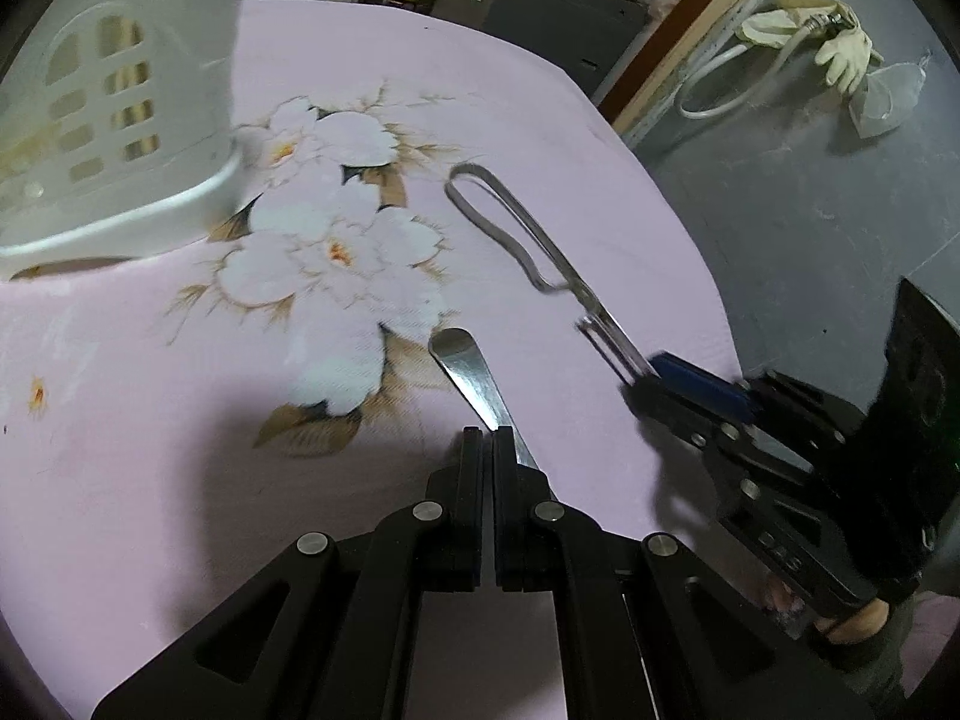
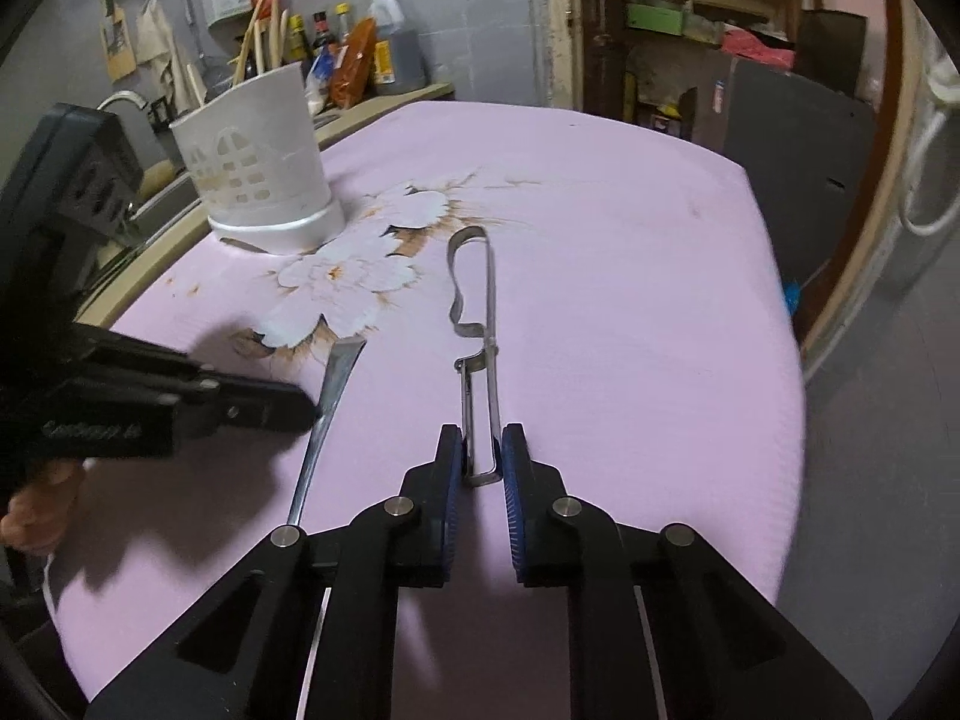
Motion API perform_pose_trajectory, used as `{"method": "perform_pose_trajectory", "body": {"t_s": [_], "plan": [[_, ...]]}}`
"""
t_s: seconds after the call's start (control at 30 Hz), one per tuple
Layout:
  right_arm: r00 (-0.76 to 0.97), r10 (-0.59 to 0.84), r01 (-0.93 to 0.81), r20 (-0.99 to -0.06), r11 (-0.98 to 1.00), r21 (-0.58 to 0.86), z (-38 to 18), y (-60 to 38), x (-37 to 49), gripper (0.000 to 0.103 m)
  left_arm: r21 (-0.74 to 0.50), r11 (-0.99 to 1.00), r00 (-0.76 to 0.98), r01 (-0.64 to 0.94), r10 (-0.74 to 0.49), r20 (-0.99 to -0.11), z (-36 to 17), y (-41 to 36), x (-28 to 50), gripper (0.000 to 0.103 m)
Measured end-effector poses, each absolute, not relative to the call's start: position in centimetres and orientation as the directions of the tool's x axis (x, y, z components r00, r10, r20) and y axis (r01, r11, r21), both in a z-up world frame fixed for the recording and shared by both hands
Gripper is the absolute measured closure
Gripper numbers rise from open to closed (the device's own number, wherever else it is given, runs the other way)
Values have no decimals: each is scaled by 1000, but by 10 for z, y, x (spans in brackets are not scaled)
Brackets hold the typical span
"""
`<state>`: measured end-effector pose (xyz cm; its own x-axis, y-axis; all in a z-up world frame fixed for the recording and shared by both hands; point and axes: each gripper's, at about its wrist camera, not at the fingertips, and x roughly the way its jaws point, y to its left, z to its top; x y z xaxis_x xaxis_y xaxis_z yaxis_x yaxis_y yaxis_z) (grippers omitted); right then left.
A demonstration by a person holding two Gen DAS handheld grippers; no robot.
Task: Organize utensils
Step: 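Grasp the metal tongs with the right tool while the left tool holds the spoon, then lift the spoon with the left tool while the right tool lifts the tongs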
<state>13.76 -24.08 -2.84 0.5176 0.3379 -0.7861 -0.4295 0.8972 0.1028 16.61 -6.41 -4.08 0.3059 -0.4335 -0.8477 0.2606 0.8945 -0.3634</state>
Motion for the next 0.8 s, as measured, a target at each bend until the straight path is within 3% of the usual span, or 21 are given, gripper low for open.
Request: {"method": "perform_pose_trajectory", "body": {"t_s": [0.2,0.47,0.57,0.8], "plan": [[527,335,-398,-781,909,122,-27,-258,129,92,-416,866,271,278,-486,-831,-40,-70,170,82],[537,334,-389,-774,913,124,-26,-261,122,92,-238,914,310,329,-342,-887,-38,-101,174,83],[540,329,-385,-774,915,121,-27,-262,118,92,-155,922,347,353,-284,-894,-38,-114,173,92],[547,311,-367,-777,924,111,-26,-263,108,92,-116,923,371,368,-260,-892,-37,-112,183,95]]}}
